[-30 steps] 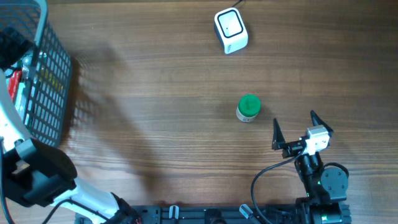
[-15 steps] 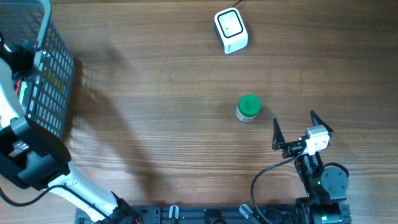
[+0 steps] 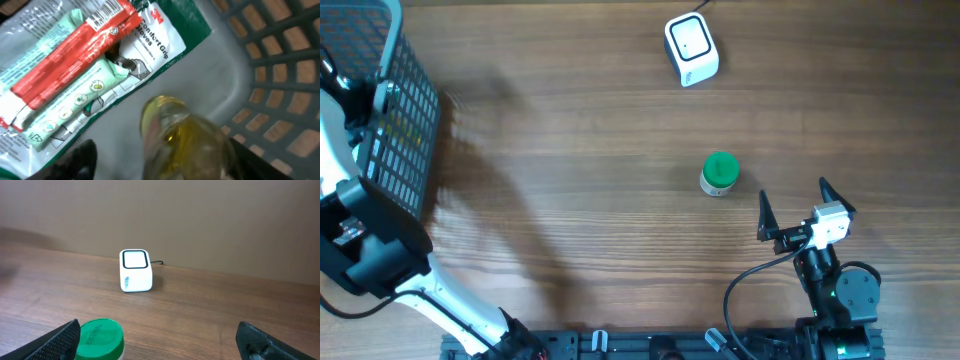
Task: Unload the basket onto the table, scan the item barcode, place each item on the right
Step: 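Reach the left gripper into the basket and grasp the oil bottle, then lift the yellow bottle and carry it under the scanner window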
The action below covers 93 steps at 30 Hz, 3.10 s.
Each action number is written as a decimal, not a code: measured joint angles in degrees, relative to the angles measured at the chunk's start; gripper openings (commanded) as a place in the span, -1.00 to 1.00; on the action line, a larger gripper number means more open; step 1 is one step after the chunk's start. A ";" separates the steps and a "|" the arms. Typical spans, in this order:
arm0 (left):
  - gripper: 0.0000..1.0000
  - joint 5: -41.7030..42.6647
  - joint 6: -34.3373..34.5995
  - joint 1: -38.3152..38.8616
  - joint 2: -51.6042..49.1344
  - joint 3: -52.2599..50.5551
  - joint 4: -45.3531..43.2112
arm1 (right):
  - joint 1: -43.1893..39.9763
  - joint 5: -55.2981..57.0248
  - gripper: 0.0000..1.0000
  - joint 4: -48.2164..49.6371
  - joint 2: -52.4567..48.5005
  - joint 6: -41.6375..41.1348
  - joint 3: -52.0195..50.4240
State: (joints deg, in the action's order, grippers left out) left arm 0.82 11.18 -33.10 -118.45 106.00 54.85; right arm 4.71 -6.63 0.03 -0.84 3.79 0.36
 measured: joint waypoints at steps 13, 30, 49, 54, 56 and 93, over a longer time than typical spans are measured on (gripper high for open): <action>-0.38 0.15 -0.24 0.00 -0.59 -0.20 -1.68 | 0.00 0.00 1.00 0.02 0.00 0.00 0.00; -0.41 0.15 2.69 0.00 20.31 -0.42 -10.40 | 0.00 0.00 0.99 0.00 0.00 0.00 -0.02; -0.42 -0.07 4.66 19.02 39.04 -0.39 -0.11 | 0.00 0.00 0.99 0.02 0.00 0.00 0.00; -0.44 -0.04 6.12 30.36 38.84 -0.39 6.58 | 0.00 0.00 1.00 0.00 0.00 0.00 0.00; -0.45 -0.09 6.54 34.95 37.88 -0.39 9.46 | 0.00 0.00 1.00 0.02 0.00 0.00 -0.02; -0.35 -14.47 25.59 76.65 -0.28 -0.42 4.79 | 0.00 0.00 1.00 0.02 0.00 0.00 -0.02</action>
State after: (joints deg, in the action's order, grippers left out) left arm -13.65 36.77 43.55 -118.74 105.58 59.64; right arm 4.71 -6.63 0.05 -0.84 3.79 0.34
